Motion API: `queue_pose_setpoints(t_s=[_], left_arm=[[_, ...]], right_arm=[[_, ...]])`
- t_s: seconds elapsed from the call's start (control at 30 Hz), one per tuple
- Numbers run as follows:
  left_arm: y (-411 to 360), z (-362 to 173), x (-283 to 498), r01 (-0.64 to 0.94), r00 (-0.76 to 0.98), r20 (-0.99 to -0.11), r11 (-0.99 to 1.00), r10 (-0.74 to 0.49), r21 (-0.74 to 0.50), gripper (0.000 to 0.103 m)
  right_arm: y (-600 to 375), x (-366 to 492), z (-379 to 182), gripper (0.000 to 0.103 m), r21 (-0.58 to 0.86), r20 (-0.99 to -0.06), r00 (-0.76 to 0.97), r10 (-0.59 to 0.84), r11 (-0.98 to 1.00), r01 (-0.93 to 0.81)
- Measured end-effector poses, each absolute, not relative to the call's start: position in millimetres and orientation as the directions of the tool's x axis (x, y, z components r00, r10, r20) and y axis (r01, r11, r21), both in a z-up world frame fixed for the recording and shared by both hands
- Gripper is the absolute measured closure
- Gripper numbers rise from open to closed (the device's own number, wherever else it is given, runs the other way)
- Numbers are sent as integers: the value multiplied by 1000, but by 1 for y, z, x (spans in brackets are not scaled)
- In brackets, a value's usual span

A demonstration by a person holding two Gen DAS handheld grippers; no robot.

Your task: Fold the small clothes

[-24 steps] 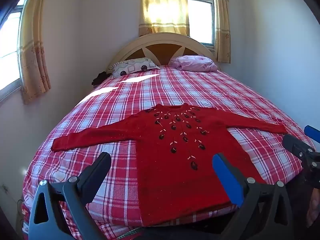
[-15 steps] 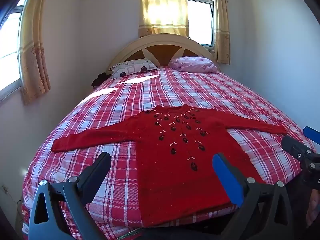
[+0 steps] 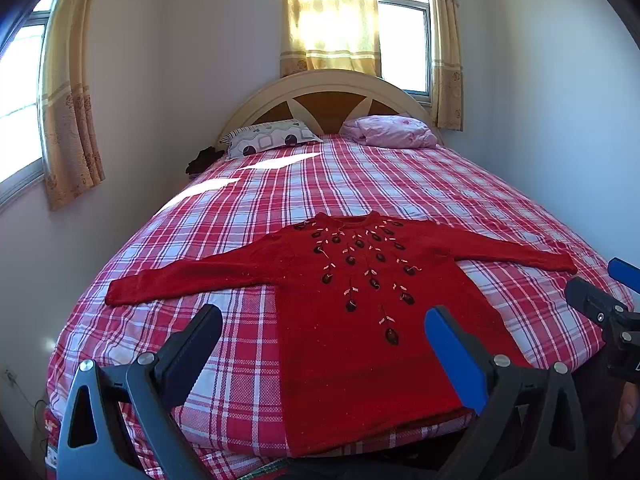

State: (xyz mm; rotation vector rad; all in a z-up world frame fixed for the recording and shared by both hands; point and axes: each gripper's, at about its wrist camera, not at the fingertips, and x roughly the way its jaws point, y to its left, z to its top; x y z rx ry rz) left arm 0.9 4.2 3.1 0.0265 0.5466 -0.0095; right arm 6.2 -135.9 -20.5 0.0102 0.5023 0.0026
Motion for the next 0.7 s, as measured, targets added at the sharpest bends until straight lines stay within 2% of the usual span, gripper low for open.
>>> queue_pose_setpoints(t_s=[0.7], left_arm=[[8, 1, 2, 15, 858, -513, 1000, -1, 23, 1]], right_arm=[[-133, 6, -21, 0, 9, -484, 875, 5, 1000, -1]])
